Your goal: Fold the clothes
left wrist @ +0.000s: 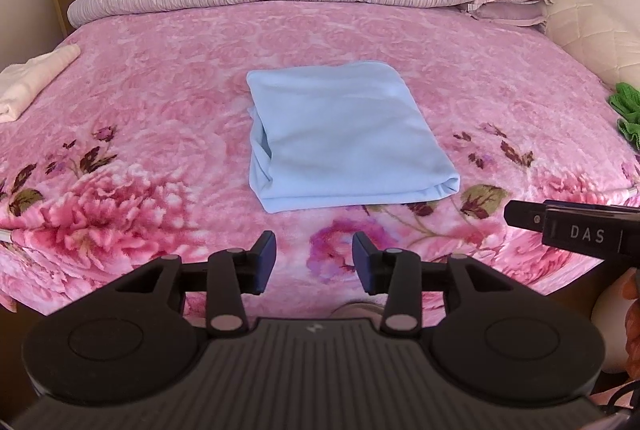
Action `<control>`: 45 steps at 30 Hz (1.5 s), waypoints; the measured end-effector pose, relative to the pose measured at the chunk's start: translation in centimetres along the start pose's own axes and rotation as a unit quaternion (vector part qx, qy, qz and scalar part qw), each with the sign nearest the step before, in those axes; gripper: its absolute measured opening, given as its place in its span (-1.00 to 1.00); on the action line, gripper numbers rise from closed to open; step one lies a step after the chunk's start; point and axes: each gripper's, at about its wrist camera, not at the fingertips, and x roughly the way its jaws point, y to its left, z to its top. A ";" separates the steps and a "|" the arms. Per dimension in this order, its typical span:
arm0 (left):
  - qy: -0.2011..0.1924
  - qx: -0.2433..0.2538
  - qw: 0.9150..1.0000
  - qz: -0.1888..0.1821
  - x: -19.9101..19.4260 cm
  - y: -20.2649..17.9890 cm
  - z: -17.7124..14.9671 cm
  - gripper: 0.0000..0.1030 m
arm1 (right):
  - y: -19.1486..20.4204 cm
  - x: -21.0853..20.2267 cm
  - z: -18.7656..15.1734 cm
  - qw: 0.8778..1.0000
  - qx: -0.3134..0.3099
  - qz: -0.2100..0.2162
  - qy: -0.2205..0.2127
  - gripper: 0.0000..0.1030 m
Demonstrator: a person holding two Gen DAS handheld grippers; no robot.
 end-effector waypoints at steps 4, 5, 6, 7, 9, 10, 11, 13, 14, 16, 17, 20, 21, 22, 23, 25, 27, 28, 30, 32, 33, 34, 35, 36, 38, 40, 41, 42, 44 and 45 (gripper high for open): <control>-0.004 -0.005 1.000 -0.004 -0.1 0.2 0.1 -0.26 | -0.1 -0.3 0.1 1.000 -0.002 -0.005 -0.004 -0.09; -0.005 -0.007 1.000 -0.005 0.0 0.3 0.2 -0.26 | -0.1 -0.3 0.2 1.000 -0.004 -0.007 -0.005 -0.09; -0.007 -0.009 1.000 -0.006 0.0 0.5 0.4 -0.26 | -0.1 -0.3 0.3 1.000 -0.007 -0.010 -0.007 -0.09; -0.008 -0.012 1.000 -0.007 0.1 0.6 0.5 -0.26 | -0.1 -0.3 0.5 1.000 -0.009 -0.013 -0.009 -0.09; -0.010 -0.018 1.000 -0.010 0.4 1.0 0.6 -0.25 | -0.2 -0.2 0.8 1.000 -0.013 -0.019 -0.013 -0.09; -0.010 -0.021 1.000 -0.011 0.6 1.3 0.7 -0.25 | -0.3 -0.1 0.9 1.000 -0.016 -0.023 -0.015 -0.09; -0.009 -0.023 1.000 -0.010 0.8 1.6 0.9 -0.24 | -0.3 0.1 1.0 0.999 -0.017 -0.026 -0.015 -0.09; -0.003 -0.027 1.000 -0.002 1.5 2.1 1.2 -0.24 | -0.5 0.5 1.3 0.999 -0.017 -0.031 -0.013 -0.09; 0.000 -0.029 1.000 0.001 1.9 2.3 1.4 -0.24 | -0.6 0.9 1.4 0.999 -0.017 -0.032 -0.010 -0.09; 0.005 -0.031 0.999 0.005 2.7 2.7 1.8 -0.24 | -0.8 1.5 1.7 0.999 -0.017 -0.033 -0.006 -0.09; 0.007 -0.032 0.999 0.006 3.0 2.9 2.0 -0.24 | -0.8 1.9 1.8 0.999 -0.018 -0.033 -0.003 -0.09; 0.012 -0.035 0.999 0.009 4.3 3.5 2.6 -0.20 | -0.7 3.4 2.3 0.999 -0.023 -0.035 0.007 -0.09; 0.013 -0.040 0.999 0.007 4.8 3.8 2.8 -0.20 | -0.6 3.9 2.5 0.999 -0.024 -0.036 0.011 -0.09; 0.014 -0.048 0.999 0.003 5.1 4.2 3.1 -0.20 | -0.5 4.4 2.8 0.999 -0.027 -0.037 0.015 -0.09; 0.014 -0.055 0.998 0.000 5.5 4.6 3.3 -0.20 | -0.4 4.8 3.0 0.999 -0.030 -0.037 0.017 -0.09; 0.014 -0.066 0.998 -0.010 6.1 5.3 3.9 -0.19 | -0.1 5.6 3.7 0.998 -0.037 -0.038 0.017 -0.09; 0.013 -0.074 0.997 -0.020 6.6 5.9 4.4 -0.19 | 0.1 6.2 4.3 0.998 -0.042 -0.040 0.015 -0.09; 0.012 -0.076 0.997 -0.021 6.8 6.1 4.7 -0.19 | 0.2 6.6 4.6 0.998 -0.043 -0.040 0.015 -0.09; 0.009 -0.077 0.997 -0.021 7.4 6.4 5.3 -0.18 | 0.2 7.2 5.1 0.998 -0.044 -0.039 0.016 -0.09; 0.008 -0.078 0.997 -0.024 7.9 6.6 5.7 -0.13 | 0.3 7.9 5.6 0.998 -0.045 -0.039 0.017 -0.09; 0.008 -0.080 0.996 -0.028 8.2 6.8 6.0 -0.11 | 0.3 8.2 5.9 0.998 -0.046 -0.040 0.018 -0.09; 0.009 -0.082 0.996 -0.033 8.6 6.9 6.2 -0.10 | 0.4 8.5 6.1 0.998 -0.048 -0.040 0.018 -0.09; 0.010 -0.085 0.996 -0.038 8.9 7.0 6.3 -0.10 | 0.4 8.7 6.3 0.998 -0.049 -0.041 0.019 -0.09; 0.011 -0.088 0.995 -0.043 9.2 7.2 6.5 -0.09 | 0.4 9.0 6.4 0.998 -0.050 -0.042 0.020 -0.09; 0.014 -0.094 0.994 -0.053 10.0 7.4 6.7 -0.08 | 0.3 9.6 6.7 0.998 -0.051 -0.043 0.022 -0.09; 0.019 -0.103 0.992 -0.065 10.8 7.9 7.0 -0.03 | -0.1 10.1 7.0 0.998 -0.048 -0.041 0.024 -0.09; 0.022 -0.109 0.991 -0.072 11.2 8.3 7.1 -0.03 | -0.4 10.3 7.1 0.998 -0.043 -0.035 0.024 -0.09; 0.025 -0.120 0.989 -0.080 11.6 8.8 7.1 -0.02 | -0.7 10.5 7.2 0.999 -0.039 -0.030 0.023 -0.09; 0.030 -0.152 0.983 -0.097 12.5 10.2 7.1 0.00 | -2.6 10.7 7.4 1.000 0.010 0.009 0.011 -0.09; 0.033 -0.171 0.979 -0.107 13.0 11.1 7.0 0.03 | -3.9 10.7 7.5 0.998 0.047 0.036 0.006 -0.09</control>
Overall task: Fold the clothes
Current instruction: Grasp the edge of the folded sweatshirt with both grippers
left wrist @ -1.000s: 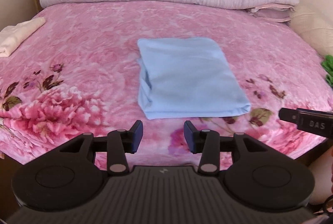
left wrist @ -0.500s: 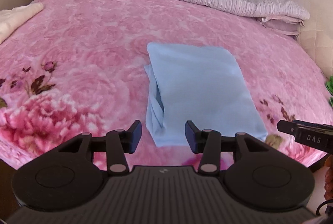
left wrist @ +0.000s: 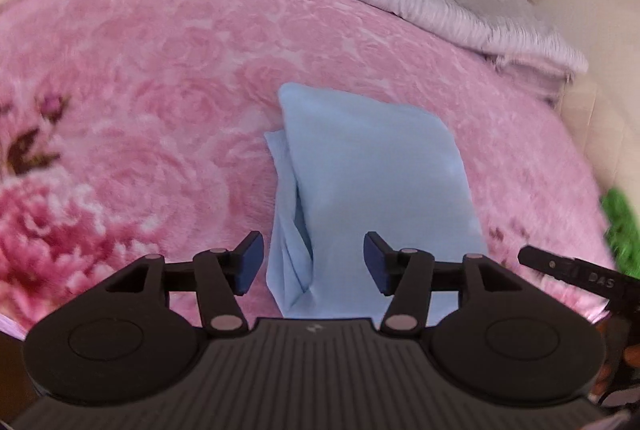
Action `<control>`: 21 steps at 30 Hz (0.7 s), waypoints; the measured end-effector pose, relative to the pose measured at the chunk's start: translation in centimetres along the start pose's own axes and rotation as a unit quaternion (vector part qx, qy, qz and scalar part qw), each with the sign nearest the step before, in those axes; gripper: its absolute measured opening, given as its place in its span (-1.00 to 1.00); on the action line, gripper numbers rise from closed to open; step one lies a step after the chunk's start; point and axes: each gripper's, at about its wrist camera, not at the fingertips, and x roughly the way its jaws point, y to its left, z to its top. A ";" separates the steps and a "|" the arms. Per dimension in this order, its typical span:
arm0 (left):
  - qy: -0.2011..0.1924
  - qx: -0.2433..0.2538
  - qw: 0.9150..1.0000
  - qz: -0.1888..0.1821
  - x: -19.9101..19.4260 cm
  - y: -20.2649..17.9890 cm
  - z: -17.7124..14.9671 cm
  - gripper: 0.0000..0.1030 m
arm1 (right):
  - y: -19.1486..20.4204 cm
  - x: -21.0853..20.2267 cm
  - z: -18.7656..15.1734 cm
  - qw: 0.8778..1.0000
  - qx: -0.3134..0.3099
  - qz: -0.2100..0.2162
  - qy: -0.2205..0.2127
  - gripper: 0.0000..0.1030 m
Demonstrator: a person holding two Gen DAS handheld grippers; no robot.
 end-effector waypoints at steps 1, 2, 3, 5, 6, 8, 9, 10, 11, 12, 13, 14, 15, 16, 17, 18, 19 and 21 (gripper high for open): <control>0.003 -0.018 1.000 -0.010 0.3 0.8 0.2 0.05 | -1.7 0.1 0.2 0.998 0.049 0.030 -0.002 -0.08; 0.008 -0.038 0.999 -0.019 0.7 1.7 0.5 0.05 | -3.5 0.3 0.3 0.993 0.101 0.058 0.001 -0.02; 0.013 -0.058 0.998 -0.028 1.1 2.5 0.7 0.04 | -5.1 0.6 0.3 0.986 0.145 0.078 0.004 0.04; 0.018 -0.089 0.995 -0.046 1.9 3.8 1.0 0.05 | -7.6 1.4 0.2 0.973 0.208 0.101 0.014 0.22; 0.022 -0.103 0.993 -0.057 2.4 4.4 1.1 0.08 | -8.7 1.8 0.1 0.967 0.230 0.111 0.018 0.24; 0.030 -0.132 0.988 -0.078 3.5 5.5 1.4 0.11 | -9.9 2.7 0.0 0.961 0.246 0.121 0.032 0.26; 0.034 -0.146 0.985 -0.086 4.2 6.0 1.4 0.12 | -10.3 3.1 0.0 0.959 0.252 0.125 0.039 0.26; 0.038 -0.157 0.982 -0.094 4.8 6.4 1.5 0.13 | -10.5 3.6 -0.1 0.956 0.257 0.130 0.046 0.26; 0.042 -0.167 0.980 -0.102 5.4 6.8 1.5 0.13 | -10.7 4.0 -0.1 0.954 0.262 0.135 0.052 0.26; 0.044 -0.175 0.977 -0.110 6.0 7.0 1.6 0.13 | -10.8 4.4 -0.2 0.953 0.265 0.137 0.056 0.26; 0.046 -0.182 0.975 -0.117 6.5 7.3 1.6 0.17 | -10.8 4.8 -0.3 0.952 0.266 0.139 0.062 0.26; 0.049 -0.186 0.974 -0.123 7.0 7.5 1.7 0.19 | -10.7 5.2 -0.3 0.952 0.265 0.139 0.066 0.26; 0.051 -0.187 0.973 -0.126 7.4 7.6 1.8 0.19 | -10.6 5.5 -0.3 0.953 0.260 0.139 0.067 0.26; 0.052 -0.189 0.972 -0.129 7.9 7.6 1.9 0.19 | -10.4 5.8 -0.2 0.955 0.254 0.138 0.066 0.26; 0.052 -0.191 0.971 -0.134 8.3 7.7 2.0 0.20 | -10.3 6.1 -0.1 0.957 0.248 0.138 0.066 0.26; 0.053 -0.193 0.970 -0.140 8.6 7.7 2.1 0.22 | -10.2 6.3 0.1 0.958 0.243 0.139 0.065 0.26; 0.055 -0.194 0.968 -0.148 9.0 7.7 2.3 0.22 | -10.2 6.5 0.3 0.958 0.240 0.140 0.066 0.26; 0.061 -0.193 0.966 -0.162 9.7 7.6 2.5 0.22 | -10.1 7.1 0.7 0.958 0.237 0.145 0.069 0.26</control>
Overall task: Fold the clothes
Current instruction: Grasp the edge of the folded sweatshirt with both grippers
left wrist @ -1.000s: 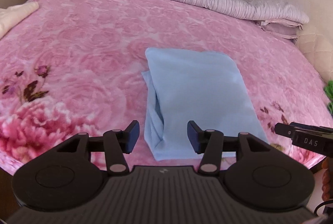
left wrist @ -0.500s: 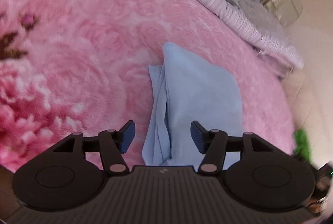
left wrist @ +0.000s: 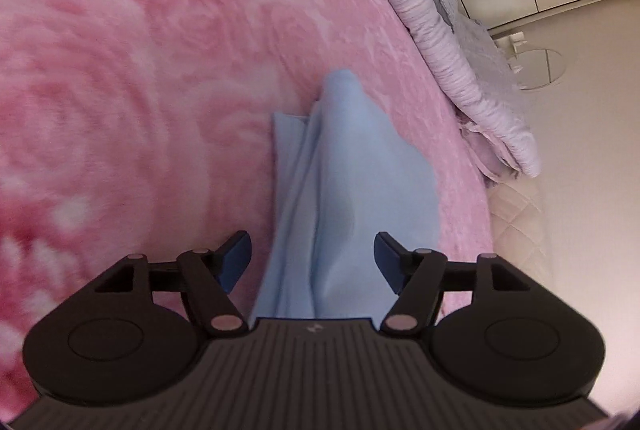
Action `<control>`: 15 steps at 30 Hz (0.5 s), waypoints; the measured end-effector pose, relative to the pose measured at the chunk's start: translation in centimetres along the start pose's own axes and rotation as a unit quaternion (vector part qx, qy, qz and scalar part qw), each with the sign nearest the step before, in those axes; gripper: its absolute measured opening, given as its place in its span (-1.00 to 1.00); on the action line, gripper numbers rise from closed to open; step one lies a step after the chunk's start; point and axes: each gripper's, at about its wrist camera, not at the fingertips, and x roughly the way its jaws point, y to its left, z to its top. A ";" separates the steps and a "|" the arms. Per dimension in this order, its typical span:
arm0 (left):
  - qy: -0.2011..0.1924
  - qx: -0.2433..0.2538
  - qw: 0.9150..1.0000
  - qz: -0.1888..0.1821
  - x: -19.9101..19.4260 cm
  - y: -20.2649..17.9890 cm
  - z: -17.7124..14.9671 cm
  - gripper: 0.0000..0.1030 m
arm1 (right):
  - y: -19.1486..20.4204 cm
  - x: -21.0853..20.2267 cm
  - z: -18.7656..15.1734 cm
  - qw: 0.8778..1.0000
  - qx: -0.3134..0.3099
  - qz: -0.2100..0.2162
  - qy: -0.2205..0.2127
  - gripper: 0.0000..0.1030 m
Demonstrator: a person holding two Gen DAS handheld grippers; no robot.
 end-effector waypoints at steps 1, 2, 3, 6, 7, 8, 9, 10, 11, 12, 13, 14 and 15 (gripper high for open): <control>0.006 0.004 1.000 -0.005 0.4 -0.1 0.1 0.22 | 0.0 0.3 0.2 1.000 -0.001 0.003 0.002 0.26; 0.013 0.008 1.000 -0.011 0.9 -0.2 0.2 0.21 | 0.0 0.5 0.4 1.000 -0.003 0.006 0.005 0.26; 0.019 0.013 1.000 -0.015 1.3 -0.3 0.3 0.21 | 0.1 0.9 0.6 1.000 -0.005 0.010 0.009 0.26; 0.029 0.031 0.999 -0.022 2.2 -0.6 0.5 0.16 | 0.2 2.4 1.2 0.999 -0.014 0.029 0.024 0.26; 0.031 0.034 0.999 -0.026 2.3 -0.6 0.5 0.11 | 0.2 2.9 1.4 0.999 -0.017 0.035 0.030 0.26; 0.033 0.036 0.998 -0.029 2.4 -0.4 0.5 0.08 | 0.2 3.3 1.6 0.998 -0.019 0.041 0.035 0.26; 0.035 0.037 0.998 -0.033 2.4 -0.2 0.6 0.01 | 0.2 3.7 1.8 0.998 -0.021 0.047 0.039 0.26; 0.037 0.036 0.998 -0.038 2.4 0.1 0.7 -0.08 | 0.2 4.1 2.0 0.997 -0.023 0.053 0.044 0.26; 0.038 0.034 0.998 -0.043 2.5 0.4 0.7 -0.12 | 0.2 4.4 2.2 0.997 -0.024 0.059 0.048 0.26; 0.040 0.031 0.997 -0.049 2.6 0.7 0.8 -0.20 | 0.2 4.8 2.3 0.996 -0.024 0.064 0.051 0.26; 0.043 0.028 0.997 -0.056 2.8 1.0 1.0 -0.24 | 0.3 5.1 2.5 0.996 -0.025 0.069 0.055 0.26; 0.047 0.028 0.997 -0.062 3.0 1.1 1.2 -0.26 | 0.4 5.5 2.6 0.995 -0.029 0.073 0.059 0.25; 0.050 0.030 0.996 -0.067 3.3 1.1 1.3 -0.30 | 0.6 5.9 2.7 0.995 -0.034 0.077 0.062 0.25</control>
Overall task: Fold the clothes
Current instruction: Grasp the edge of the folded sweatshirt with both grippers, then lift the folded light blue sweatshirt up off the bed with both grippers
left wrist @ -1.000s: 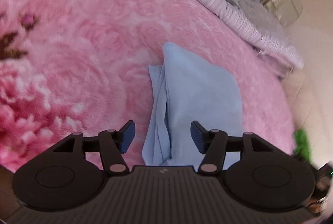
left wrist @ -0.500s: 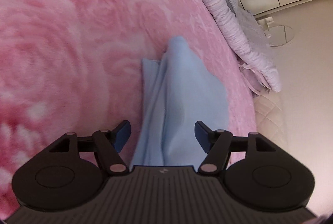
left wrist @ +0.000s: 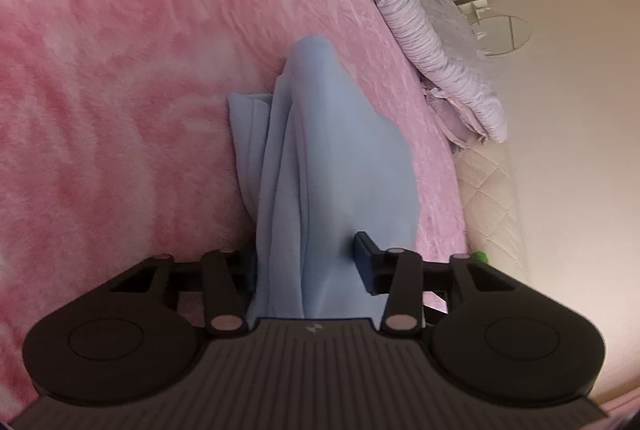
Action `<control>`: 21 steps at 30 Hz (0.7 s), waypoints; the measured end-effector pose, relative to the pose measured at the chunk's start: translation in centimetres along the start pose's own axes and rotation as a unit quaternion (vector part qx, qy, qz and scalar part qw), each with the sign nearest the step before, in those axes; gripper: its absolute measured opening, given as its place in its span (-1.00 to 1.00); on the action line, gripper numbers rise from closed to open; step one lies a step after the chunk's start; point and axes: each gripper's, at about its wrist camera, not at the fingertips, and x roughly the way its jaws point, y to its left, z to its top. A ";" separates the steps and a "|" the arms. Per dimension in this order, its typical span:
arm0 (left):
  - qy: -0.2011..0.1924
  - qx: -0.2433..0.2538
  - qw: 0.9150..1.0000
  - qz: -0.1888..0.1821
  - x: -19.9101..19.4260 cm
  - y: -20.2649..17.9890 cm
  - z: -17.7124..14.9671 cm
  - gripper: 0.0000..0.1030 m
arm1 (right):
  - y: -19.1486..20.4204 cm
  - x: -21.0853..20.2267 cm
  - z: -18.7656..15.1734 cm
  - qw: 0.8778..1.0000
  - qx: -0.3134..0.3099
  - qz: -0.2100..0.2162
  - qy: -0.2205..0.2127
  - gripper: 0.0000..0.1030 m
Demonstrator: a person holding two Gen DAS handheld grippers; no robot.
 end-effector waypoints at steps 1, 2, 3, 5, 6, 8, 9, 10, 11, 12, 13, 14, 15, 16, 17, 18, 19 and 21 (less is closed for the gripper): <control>0.004 0.002 1.000 -0.004 0.3 0.1 0.2 -0.34 | 0.1 0.4 0.1 1.000 -0.006 0.002 0.004 0.23; 0.008 0.005 1.000 -0.008 0.6 0.1 0.3 -0.36 | 0.2 0.7 0.2 1.000 -0.012 0.001 0.007 0.18; 0.013 0.010 1.000 -0.012 1.0 0.0 0.6 -0.37 | 0.3 1.1 0.4 1.000 -0.018 0.001 0.010 0.14; 0.024 0.015 0.999 -0.018 1.6 0.0 1.0 -0.40 | 0.3 1.7 0.6 1.000 -0.026 0.001 0.017 -0.08; 0.030 0.013 0.999 -0.022 1.9 0.1 1.2 -0.44 | 0.0 1.7 0.7 1.000 -0.023 0.003 0.018 -0.14; 0.043 0.004 0.999 -0.030 2.2 0.3 1.7 -0.50 | -0.3 1.5 0.6 1.000 -0.021 0.002 0.018 -0.31; 0.049 -0.004 0.998 -0.029 2.3 0.4 1.8 -0.53 | -0.2 1.4 0.6 1.000 -0.020 -0.002 0.018 -0.33; 0.054 -0.010 0.998 -0.026 2.4 0.3 2.0 -0.55 | 0.1 1.5 0.6 1.000 -0.020 -0.012 0.018 -0.35; 0.059 -0.017 0.998 -0.023 2.5 0.3 2.1 -0.57 | 0.6 1.6 0.7 0.999 -0.019 -0.026 0.021 -0.37; 0.063 -0.025 0.998 -0.017 2.5 0.2 2.3 -0.58 | 1.2 1.7 0.8 0.999 -0.018 -0.042 0.025 -0.39; 0.067 -0.034 0.997 -0.010 2.4 -0.2 2.4 -0.60 | 2.0 1.9 1.0 0.998 -0.018 -0.060 0.031 -0.42; 0.070 -0.041 0.997 -0.004 2.2 -0.6 2.6 -0.61 | 2.7 2.0 1.3 0.996 -0.018 -0.076 0.038 -0.46; 0.072 -0.049 0.996 0.002 2.0 -1.1 2.7 -0.62 | 3.5 2.0 1.6 0.995 -0.015 -0.089 0.046 -0.48; 0.075 -0.055 0.996 0.008 1.8 -1.7 3.0 -0.62 | 4.3 2.0 1.9 0.993 -0.013 -0.103 0.054 -0.51; 0.076 -0.059 0.995 0.013 1.3 -2.5 3.4 -0.62 | 5.2 2.0 2.3 0.992 -0.011 -0.113 0.061 -0.52; 0.075 -0.061 0.995 0.016 0.7 -3.3 3.8 -0.63 | 6.1 1.9 2.8 0.991 -0.009 -0.118 0.067 -0.53; 0.074 -0.064 0.995 0.020 0.1 -4.1 4.1 -0.63 | 7.1 1.7 3.3 0.990 -0.009 -0.122 0.073 -0.53; 0.066 -0.072 0.995 0.026 -1.8 -5.9 5.0 -0.63 | 9.1 1.1 4.3 0.989 -0.008 -0.120 0.083 -0.54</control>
